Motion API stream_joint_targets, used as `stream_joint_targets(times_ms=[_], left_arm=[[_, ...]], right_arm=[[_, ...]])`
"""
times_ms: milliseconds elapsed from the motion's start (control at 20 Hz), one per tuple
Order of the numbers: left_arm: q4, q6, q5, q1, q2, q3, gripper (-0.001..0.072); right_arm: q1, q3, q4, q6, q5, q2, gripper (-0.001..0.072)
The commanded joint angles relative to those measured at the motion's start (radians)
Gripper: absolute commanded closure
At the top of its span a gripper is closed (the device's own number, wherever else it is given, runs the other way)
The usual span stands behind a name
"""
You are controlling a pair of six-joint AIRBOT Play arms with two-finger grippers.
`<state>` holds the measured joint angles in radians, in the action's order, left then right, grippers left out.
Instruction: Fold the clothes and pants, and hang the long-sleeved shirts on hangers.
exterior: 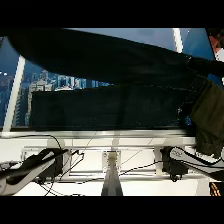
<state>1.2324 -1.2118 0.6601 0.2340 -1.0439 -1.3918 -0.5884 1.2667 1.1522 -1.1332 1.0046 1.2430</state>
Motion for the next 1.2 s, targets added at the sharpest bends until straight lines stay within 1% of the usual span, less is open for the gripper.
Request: stream_joint_targets(times_ms=[0, 100, 200, 250, 300, 400, 450, 550, 700, 800, 900, 1050, 1100, 1150], left_arm=[[0.026, -0.008, 0.159, 0.109, 0.144, -0.002, 0.0686], [0.026, -0.030, 0.300, 0.179, 0.156, -0.002, 0.0686], [0.034, -0.029, 0.438, 0.223, 0.106, -0.001, 0.0686], [0.050, -0.029, 0.477, 0.228, 0.060, 0.001, 0.0685], [0.050, -0.029, 0.493, 0.227, -0.003, 0.004, 0.0685], [0.035, -0.029, 0.474, 0.211, -0.154, 0.008, 0.0685], [0.035, -0.029, 0.430, 0.201, -0.243, 0.008, 0.0685], [0.009, -0.030, 0.266, 0.197, -0.410, 0.008, 0.0685], [-0.179, -0.029, 0.047, 0.198, -0.576, 0.008, 0.0685], [-0.201, -0.020, -0.050, 0.179, -0.628, 0.008, 0.0685], [-0.201, 0.030, -0.129, 0.157, -0.659, 0.008, 0.0683], [-0.201, 0.034, -0.254, 0.122, -0.668, 0.008, 0.0683], [-0.201, 0.034, -0.292, 0.111, -0.668, 0.008, 0.0635], [-0.201, 0.034, -0.301, 0.103, -0.666, 0.007, 0.0392]], right_arm=[[-0.001, 0.001, -0.002, 0.013, 0.049, -0.057, 0.0686], [0.000, 0.001, -0.005, 0.028, 0.080, -0.060, 0.0686], [0.008, 0.000, -0.003, 0.029, 0.079, -0.051, 0.0686], [0.021, 0.000, -0.003, 0.029, 0.065, -0.040, 0.0686], [0.039, 0.000, -0.003, 0.029, 0.042, -0.026, 0.0686], [0.093, 0.000, -0.003, 0.028, -0.026, 0.024, 0.0686], [0.128, 0.000, -0.003, 0.028, -0.071, 0.060, 0.0686], [0.189, 0.000, 0.003, 0.027, -0.208, 0.136, 0.0686], [0.247, 0.000, -0.006, 0.015, -0.478, 0.237, 0.0686], [0.274, 0.001, -0.031, 0.015, -0.621, 0.285, 0.0686], [0.306, 0.001, -0.031, 0.016, -0.742, 0.325, 0.0686], [0.339, 0.001, -0.031, 0.016, -0.883, 0.368, 0.0683], [0.342, 0.001, -0.031, 0.016, -0.906, 0.377, 0.0590], [0.342, 0.001, -0.031, 0.016, -0.906, 0.378, 0.0394]])
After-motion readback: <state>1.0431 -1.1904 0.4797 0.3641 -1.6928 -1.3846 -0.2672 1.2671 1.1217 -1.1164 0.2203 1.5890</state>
